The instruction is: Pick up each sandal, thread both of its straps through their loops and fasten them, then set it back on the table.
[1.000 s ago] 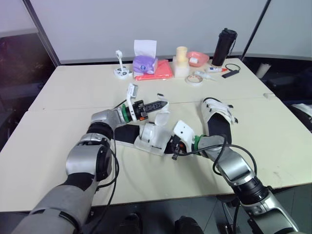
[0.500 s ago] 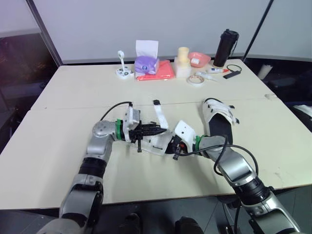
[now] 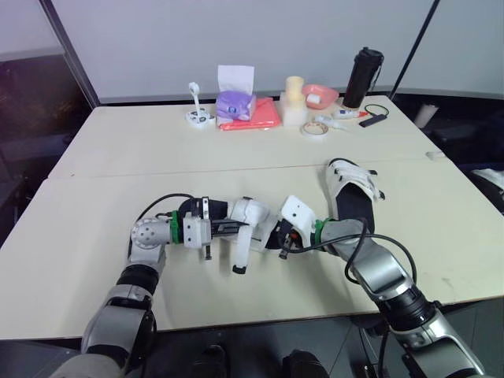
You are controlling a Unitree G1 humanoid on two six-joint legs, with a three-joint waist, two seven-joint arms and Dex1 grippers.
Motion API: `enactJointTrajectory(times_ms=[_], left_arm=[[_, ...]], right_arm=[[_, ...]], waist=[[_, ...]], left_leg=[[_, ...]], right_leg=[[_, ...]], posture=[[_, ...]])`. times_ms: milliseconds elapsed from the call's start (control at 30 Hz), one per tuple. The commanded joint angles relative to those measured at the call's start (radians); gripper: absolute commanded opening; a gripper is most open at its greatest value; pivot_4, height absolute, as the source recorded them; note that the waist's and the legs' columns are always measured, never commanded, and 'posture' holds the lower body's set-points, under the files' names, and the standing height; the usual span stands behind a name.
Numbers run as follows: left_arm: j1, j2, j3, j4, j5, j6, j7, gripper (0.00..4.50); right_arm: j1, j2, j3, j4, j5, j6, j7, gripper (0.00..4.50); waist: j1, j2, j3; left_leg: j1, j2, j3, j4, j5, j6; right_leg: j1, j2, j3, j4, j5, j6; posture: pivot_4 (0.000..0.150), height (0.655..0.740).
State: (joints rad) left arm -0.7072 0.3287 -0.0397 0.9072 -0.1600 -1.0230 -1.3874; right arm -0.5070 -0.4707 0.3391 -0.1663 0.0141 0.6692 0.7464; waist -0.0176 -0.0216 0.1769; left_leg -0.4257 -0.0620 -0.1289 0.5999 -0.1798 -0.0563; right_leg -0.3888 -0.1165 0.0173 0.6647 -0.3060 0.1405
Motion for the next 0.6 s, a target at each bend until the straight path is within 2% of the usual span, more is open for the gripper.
enactJointTrajectory(times_ms=[33, 67, 100, 133, 367, 600], left_arm=[[-0.029, 0.017, -0.039, 0.021, 0.009, -0.015, -0.015, 0.02], [-0.03, 0.023, -0.048, 0.022, 0.008, 0.001, -0.02, 0.02], [-0.031, 0.029, -0.052, 0.024, 0.009, 0.014, -0.018, 0.54], [-0.031, 0.034, -0.056, 0.02, 0.008, 0.029, -0.016, 0.85], [0.015, 0.09, -0.079, -0.127, -0.054, 0.198, -0.064, 4.33], [0.046, 0.223, -0.046, -0.327, -0.136, 0.58, -0.087, 4.42]], right_arm=[[-0.008, 0.002, 0.017, 0.008, -0.001, -0.006, 0.013, 0.0], [-0.009, 0.001, 0.017, 0.009, -0.001, -0.008, 0.015, 0.0], [-0.009, 0.0, 0.017, 0.01, -0.001, -0.009, 0.016, 0.0], [-0.009, 0.0, 0.017, 0.011, -0.001, -0.01, 0.017, 0.0], [-0.015, 0.005, 0.023, 0.021, -0.004, -0.018, 0.019, 0.0], [-0.02, 0.005, 0.025, 0.028, -0.004, -0.025, 0.02, 0.0]], waist=[[-0.001, 0.0, 0.0], [-0.001, 0.0, 0.0], [-0.002, 0.0, 0.0], [-0.002, 0.0, 0.0], [-0.004, 0.001, -0.001], [-0.012, 0.001, -0.001]], left_leg=[[0.0, 0.0, 0.0, 0.0, 0.0, 0.0], [0.0, 0.0, 0.0, 0.0, 0.0, 0.0], [0.0, 0.0, 0.0, 0.0, 0.0, 0.0], [0.0, 0.0, 0.0, 0.0, 0.0, 0.0], [0.0, 0.0, -0.001, 0.0, 0.0, 0.0], [0.0, 0.001, -0.001, 0.0, 0.0, 0.0]], right_leg=[[0.0, 0.0, 0.0, 0.0, 0.0, 0.0], [0.0, 0.0, 0.0, 0.0, 0.0, 0.0], [0.0, 0.0, 0.0, 0.0, 0.0, 0.0], [0.0, 0.0, 0.0, 0.0, 0.0, 0.0], [0.0, 0.001, 0.0, 0.0, 0.0, 0.0], [0.0, 0.002, 0.0, 0.001, 0.0, 0.0]], posture=[[0.15, 0.74], [0.15, 0.74], [0.15, 0.74], [0.15, 0.74], [0.15, 0.74], [0.15, 0.74]])
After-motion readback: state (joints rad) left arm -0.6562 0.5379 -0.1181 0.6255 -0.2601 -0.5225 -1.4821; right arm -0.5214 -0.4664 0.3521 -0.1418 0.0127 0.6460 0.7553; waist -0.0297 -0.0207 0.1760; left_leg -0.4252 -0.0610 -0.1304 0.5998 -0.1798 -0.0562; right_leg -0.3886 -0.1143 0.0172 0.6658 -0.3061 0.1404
